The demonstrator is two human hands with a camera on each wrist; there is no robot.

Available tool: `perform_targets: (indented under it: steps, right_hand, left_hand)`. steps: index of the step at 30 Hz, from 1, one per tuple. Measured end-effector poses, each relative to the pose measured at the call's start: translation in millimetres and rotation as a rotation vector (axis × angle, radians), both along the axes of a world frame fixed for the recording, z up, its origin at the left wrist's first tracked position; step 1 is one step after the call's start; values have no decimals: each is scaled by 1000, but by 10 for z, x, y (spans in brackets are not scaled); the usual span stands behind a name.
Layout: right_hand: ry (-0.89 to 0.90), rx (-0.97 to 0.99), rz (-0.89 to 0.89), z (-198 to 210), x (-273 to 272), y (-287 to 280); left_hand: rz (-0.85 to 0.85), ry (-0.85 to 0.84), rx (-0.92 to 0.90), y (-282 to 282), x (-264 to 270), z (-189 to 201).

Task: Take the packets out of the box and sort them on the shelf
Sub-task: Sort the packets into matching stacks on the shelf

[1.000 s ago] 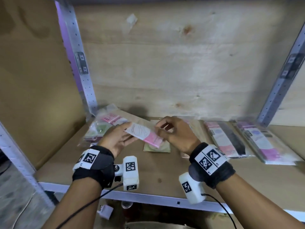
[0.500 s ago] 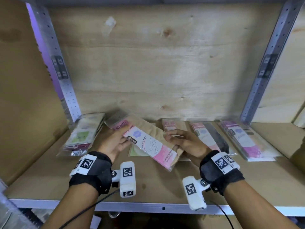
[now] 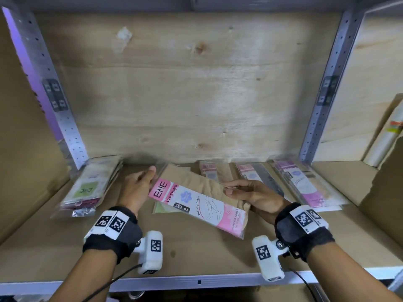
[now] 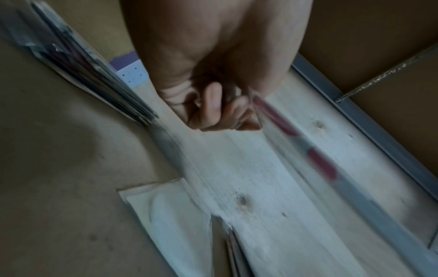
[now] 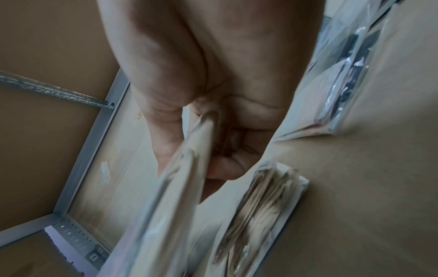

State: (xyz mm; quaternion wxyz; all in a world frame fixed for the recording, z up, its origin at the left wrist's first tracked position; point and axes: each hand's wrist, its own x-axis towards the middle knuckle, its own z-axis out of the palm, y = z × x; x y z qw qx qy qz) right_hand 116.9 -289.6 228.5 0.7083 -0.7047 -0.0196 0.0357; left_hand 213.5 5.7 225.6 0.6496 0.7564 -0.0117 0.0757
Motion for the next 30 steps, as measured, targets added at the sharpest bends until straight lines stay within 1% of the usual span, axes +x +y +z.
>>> perform_targets:
  steps: [3,8,11,16,19,23,25,26,28,30]
  right_hand:
    - [5,25,31,-42,-43,-74]
    - [-4,33,56,-72,-108,-160]
    - [-34,6,47,-77,-131,-171]
    - [-35,-43,50,-62,-159,-173]
    - [-28,-70,63,-58,-167,-166]
    - [-17,-81,65,-74,-170,-164]
    - [-9,-40,69,-86,-178,-183]
    - [-3,-2,59,-92,-179,-193]
    - [17,104,3,-89,-159,-212]
    - [40,222,-84,-66,-123,-202]
  left_hand:
    - [-11,36,5,-67,-86,45]
    - [-159,202,-196,-125,-198,99]
    - [-239,274,-267,-113,-204,87]
    - [-348,286,-327,-85,-217,63]
    - [-399,269,-315,-70,-257,73]
    - [-474,314,-444,-66,-251,64]
    - [-473,345,-489,-72,-213,30]
    - [-447,360,-528,-80,-186,8]
    - [-367,377,-629,-109,-136,-2]
    - [-349,408,-702,-146,-123,8]
